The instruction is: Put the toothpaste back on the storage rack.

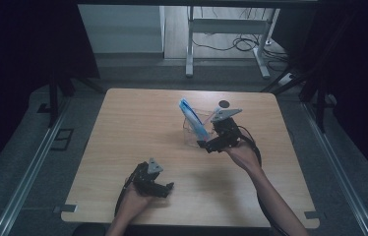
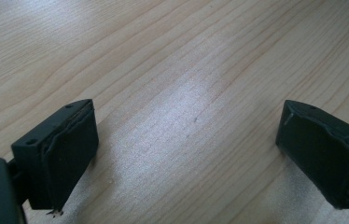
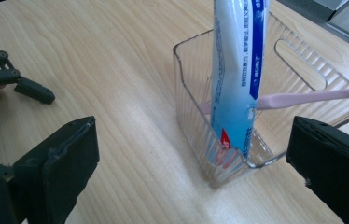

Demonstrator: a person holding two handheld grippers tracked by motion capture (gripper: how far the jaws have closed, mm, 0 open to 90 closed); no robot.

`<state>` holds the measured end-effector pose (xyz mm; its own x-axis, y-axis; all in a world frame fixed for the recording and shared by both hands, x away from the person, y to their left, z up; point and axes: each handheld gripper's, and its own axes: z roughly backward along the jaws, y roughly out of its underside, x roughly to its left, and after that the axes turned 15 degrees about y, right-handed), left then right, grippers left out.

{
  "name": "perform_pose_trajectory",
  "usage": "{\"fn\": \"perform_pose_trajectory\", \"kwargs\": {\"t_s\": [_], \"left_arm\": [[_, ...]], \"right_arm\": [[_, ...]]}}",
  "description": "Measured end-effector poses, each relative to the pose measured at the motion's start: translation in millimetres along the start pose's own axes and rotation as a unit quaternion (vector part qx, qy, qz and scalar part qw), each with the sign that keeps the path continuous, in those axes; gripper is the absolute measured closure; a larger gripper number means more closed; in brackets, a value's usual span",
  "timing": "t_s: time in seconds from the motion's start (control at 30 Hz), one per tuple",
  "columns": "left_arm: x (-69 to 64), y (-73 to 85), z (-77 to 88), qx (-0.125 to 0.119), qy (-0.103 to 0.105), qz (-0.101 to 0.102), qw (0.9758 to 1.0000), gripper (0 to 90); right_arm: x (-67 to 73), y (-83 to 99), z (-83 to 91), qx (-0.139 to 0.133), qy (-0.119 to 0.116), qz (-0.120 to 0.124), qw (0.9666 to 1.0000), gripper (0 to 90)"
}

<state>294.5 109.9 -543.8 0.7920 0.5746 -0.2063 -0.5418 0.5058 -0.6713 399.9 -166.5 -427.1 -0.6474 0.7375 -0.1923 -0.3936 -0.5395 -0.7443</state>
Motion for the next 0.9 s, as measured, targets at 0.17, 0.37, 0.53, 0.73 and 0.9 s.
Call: {"fn": "perform_pose_trajectory", "kwargs": {"t_s": [0.17, 0.37, 0.53, 0.73, 0.9], "left_arm": [[-0.1, 0.0, -0.2, -0.001, -0.001, 0.001, 1.0, 5.8], [0.0, 0.0, 0.0, 0.0, 0.0, 0.0, 1.0, 5.8], [-0.1, 0.0, -0.1, -0.001, 0.0, 0.001, 1.0, 5.8], [-0.1, 0.1, -0.2, -0.002, 0.0, 0.001, 1.0, 5.8], [0.0, 0.1, -0.1, -0.001, -0.001, 0.0, 1.0, 5.9]], "right_arm": [[1.9, 5.8, 5.9, -0.001, 0.0, -0.003, 1.0, 1.1], [1.4, 14.4, 12.7, -0.001, 0.0, -0.007, 1.0, 1.1], [0.6, 22.2, 17.7, -0.004, 0.0, -0.016, 0.9999, 1.3], [-1.3, 33.0, 23.1, -0.005, 0.008, -0.024, 0.9997, 1.8], [-5.0, 45.3, 27.2, -0.003, 0.012, -0.026, 0.9996, 1.8]]}}
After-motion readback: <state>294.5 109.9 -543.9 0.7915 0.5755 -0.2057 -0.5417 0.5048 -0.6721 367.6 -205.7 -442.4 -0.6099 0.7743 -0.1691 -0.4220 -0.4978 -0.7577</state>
